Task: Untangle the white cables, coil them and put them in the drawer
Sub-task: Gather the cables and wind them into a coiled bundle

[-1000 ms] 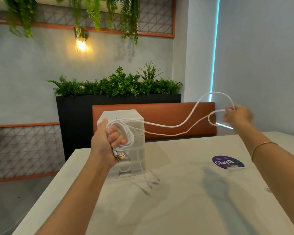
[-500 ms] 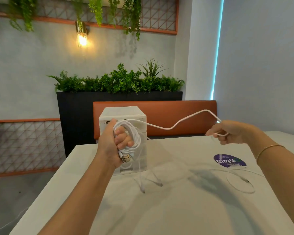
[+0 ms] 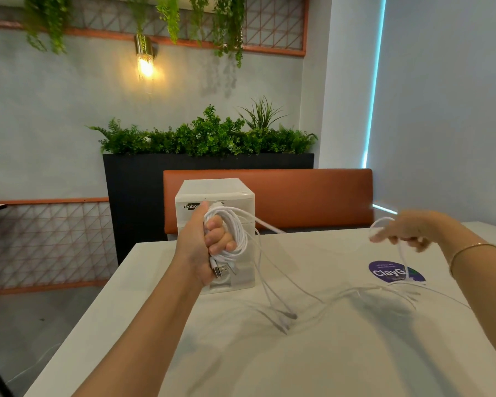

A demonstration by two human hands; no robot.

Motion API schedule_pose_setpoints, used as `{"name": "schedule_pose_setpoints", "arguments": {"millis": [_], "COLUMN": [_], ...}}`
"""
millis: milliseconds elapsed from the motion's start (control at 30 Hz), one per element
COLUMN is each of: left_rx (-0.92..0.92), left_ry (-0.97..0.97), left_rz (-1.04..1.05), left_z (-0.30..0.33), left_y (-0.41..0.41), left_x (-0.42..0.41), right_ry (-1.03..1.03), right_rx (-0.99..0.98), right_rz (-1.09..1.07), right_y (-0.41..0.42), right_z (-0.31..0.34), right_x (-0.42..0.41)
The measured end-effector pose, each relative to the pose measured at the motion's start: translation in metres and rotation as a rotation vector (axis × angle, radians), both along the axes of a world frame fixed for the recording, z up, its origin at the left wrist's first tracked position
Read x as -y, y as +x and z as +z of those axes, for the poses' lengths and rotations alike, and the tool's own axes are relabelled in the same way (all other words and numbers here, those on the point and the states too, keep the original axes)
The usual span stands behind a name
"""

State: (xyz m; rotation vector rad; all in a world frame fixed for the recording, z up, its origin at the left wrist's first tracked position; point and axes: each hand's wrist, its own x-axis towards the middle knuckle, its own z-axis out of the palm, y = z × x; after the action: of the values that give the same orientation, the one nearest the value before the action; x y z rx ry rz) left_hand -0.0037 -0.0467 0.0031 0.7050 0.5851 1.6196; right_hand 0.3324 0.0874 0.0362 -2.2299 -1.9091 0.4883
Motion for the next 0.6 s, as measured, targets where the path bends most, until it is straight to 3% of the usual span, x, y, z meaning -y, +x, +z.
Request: {"name": "schedule_pose_setpoints", "arguments": {"millis": [67, 133, 167, 267, 300, 400, 500, 600], "left_rx": [-0.034, -0.130, -0.177, -0.235, -0.240, -0.301, -0.332, -0.343], "left_ry": [-0.023, -0.046, -0.057, -0.080, -0.076, -0.083, -0.124, -0.143], "left_rz": [0.017, 0.031, 0.025, -0.046, -0.081, -0.153, -0.134, -0.146], "left_z": [-0.001, -0.004, -0.005, -0.009, -0.011, -0.017, -0.024, -0.031], "left_y": [-0.002, 0.000, 0.003, 0.010, 0.011, 0.013, 0.009, 0.002], "left_x": [-0.001, -0.001, -0.001, -0.001, -0.001, 0.003, 0.004, 0.002], "right_ry": [0.030, 0.128, 0.221, 0.396, 0.445, 0.474, 0.274, 0.143], "right_rx": [0.280, 0.360, 0.312, -0.376, -0.521, -0.474, -0.699, -0.778], "right_rz": [-0.114, -0.124, -0.010, 0.454, 0.591, 0.794, 0.779, 0.737], "right_y": [0.012, -0.001, -0.019, -0.097, -0.122, -0.177, -0.193, -0.188], "right_z": [-0.008, -0.011, -0.008, 0.002, 0.003, -0.020, -0.046, -0.055], "right_x": [-0.011, -0.009, 0.000, 0.049, 0.069, 0.095, 0.092, 0.086]}}
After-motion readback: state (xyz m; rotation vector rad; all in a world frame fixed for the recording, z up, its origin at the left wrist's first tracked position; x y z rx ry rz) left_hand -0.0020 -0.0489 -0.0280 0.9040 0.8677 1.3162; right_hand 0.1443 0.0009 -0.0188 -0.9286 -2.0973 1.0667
